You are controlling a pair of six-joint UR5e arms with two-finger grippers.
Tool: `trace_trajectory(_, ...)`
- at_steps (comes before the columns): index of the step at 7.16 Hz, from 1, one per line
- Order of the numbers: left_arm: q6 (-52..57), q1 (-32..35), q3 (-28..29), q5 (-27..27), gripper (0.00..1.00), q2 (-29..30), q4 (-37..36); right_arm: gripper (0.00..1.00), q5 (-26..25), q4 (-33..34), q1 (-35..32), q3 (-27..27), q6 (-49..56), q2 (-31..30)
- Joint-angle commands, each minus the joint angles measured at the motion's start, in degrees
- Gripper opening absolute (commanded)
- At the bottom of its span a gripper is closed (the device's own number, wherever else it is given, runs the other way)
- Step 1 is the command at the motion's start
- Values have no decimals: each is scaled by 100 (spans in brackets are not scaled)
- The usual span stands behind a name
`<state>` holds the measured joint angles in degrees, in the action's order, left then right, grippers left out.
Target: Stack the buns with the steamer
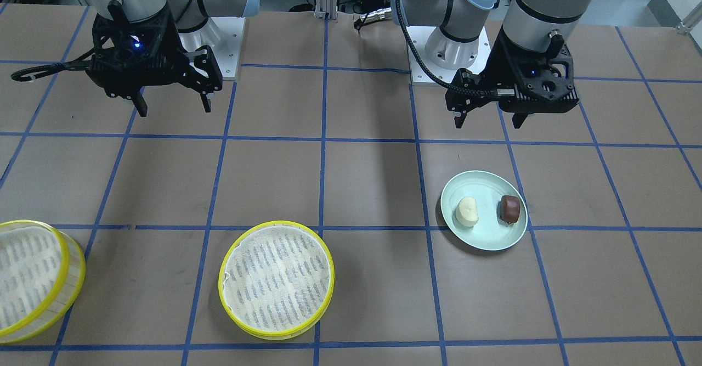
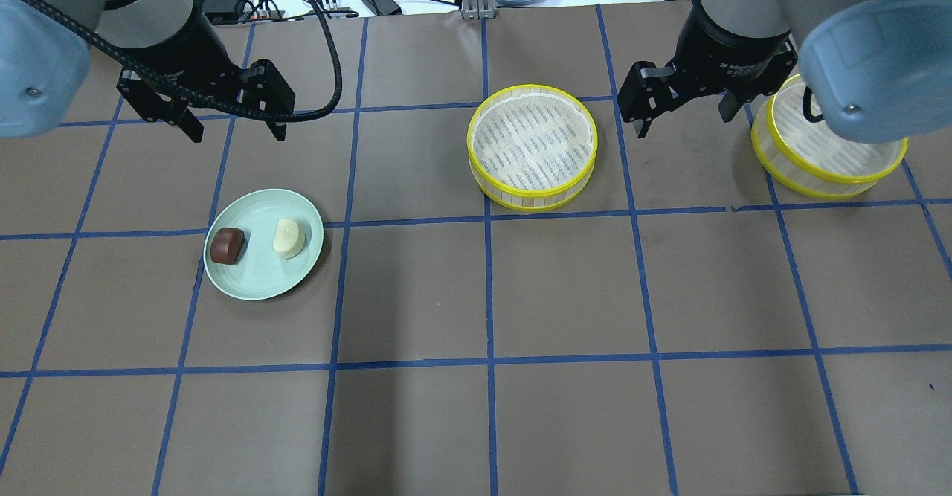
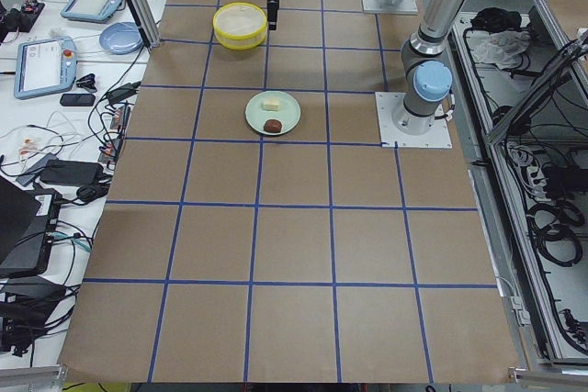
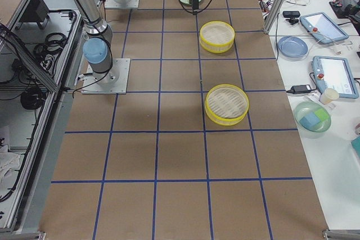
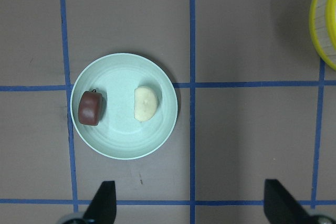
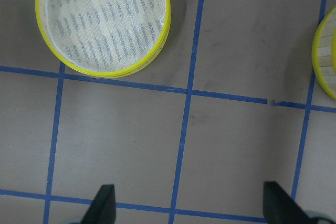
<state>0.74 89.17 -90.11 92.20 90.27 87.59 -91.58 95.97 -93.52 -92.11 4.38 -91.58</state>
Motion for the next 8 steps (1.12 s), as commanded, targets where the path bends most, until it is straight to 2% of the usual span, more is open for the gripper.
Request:
trace_trajectory(1, 4, -5, -67, -26, 100, -18, -5, 100, 0, 1, 0, 1, 1, 0)
trace_trajectory(3, -30, 48, -137, -342, 100, -79, 4, 100, 0, 1, 9, 1, 1, -9)
trace_trajectory(8, 40, -40, -322, -246, 100, -79, -31, 100, 0, 1, 0, 1, 1, 0)
